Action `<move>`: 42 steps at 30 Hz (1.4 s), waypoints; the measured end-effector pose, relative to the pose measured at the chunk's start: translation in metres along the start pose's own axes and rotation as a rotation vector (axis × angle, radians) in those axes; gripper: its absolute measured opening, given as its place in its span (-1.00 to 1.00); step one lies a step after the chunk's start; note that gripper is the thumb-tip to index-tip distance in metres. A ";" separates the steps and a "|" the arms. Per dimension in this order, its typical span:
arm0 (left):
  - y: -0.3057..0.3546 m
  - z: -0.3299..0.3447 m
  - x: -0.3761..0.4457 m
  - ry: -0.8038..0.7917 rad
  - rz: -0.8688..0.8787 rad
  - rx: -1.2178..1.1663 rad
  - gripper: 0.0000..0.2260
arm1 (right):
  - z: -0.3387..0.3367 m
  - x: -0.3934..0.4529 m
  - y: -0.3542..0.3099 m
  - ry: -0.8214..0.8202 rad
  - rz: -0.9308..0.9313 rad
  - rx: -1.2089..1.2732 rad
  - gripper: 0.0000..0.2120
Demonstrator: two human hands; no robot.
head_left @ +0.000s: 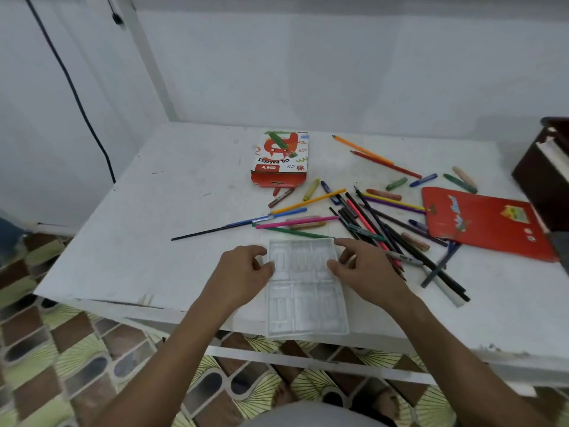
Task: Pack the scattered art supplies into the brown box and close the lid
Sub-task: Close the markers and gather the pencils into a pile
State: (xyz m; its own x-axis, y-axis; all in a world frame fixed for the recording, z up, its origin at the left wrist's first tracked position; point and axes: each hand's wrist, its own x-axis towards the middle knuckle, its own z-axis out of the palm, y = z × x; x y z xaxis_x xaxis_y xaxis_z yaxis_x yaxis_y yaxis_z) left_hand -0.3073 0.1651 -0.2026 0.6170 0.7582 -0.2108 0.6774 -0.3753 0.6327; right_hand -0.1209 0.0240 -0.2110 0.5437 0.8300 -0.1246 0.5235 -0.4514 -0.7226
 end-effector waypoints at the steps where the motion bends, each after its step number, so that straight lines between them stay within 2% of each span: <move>1: 0.002 0.001 0.003 0.000 -0.005 0.001 -0.60 | 0.000 0.002 -0.001 0.000 -0.007 0.004 -0.51; 6: 0.008 0.003 0.018 0.041 -0.014 0.020 -0.62 | 0.000 0.014 -0.001 0.010 -0.005 0.008 -0.51; 12: 0.011 0.000 0.032 0.089 -0.005 0.004 -0.65 | -0.002 0.027 -0.006 0.109 -0.077 -0.080 -0.60; 17: 0.015 -0.016 0.051 0.146 0.039 0.065 -0.73 | -0.013 0.042 -0.009 0.147 -0.122 -0.151 -0.68; 21: 0.028 -0.031 0.089 0.190 0.067 0.134 -0.71 | -0.024 0.080 -0.028 0.180 -0.179 -0.180 -0.74; 24: 0.037 -0.033 0.119 0.129 0.087 0.214 -0.73 | -0.019 0.117 -0.040 0.173 -0.151 -0.163 -0.77; 27: 0.042 -0.030 0.137 0.064 0.092 0.259 -0.74 | -0.007 0.147 -0.043 0.185 -0.040 -0.174 -0.75; 30: 0.045 -0.023 0.143 0.003 0.076 0.285 -0.74 | 0.005 0.160 -0.042 0.199 0.078 -0.247 -0.71; 33: 0.043 -0.018 0.145 -0.021 0.068 0.303 -0.79 | 0.012 0.164 -0.042 0.216 0.105 -0.255 -0.74; 37: 0.044 -0.018 0.147 -0.028 0.078 0.316 -0.82 | 0.009 0.168 -0.045 0.205 0.127 -0.117 -0.81; 42: 0.048 -0.029 0.138 0.037 0.096 0.283 -0.81 | -0.003 0.156 -0.054 0.262 0.135 0.058 -0.76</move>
State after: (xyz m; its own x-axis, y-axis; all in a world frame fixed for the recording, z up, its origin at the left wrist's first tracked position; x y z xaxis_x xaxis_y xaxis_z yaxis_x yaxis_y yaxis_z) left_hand -0.2008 0.2667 -0.1798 0.6721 0.7291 -0.1289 0.7044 -0.5760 0.4149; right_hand -0.0627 0.1765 -0.1890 0.7605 0.6476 -0.0474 0.4012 -0.5260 -0.7499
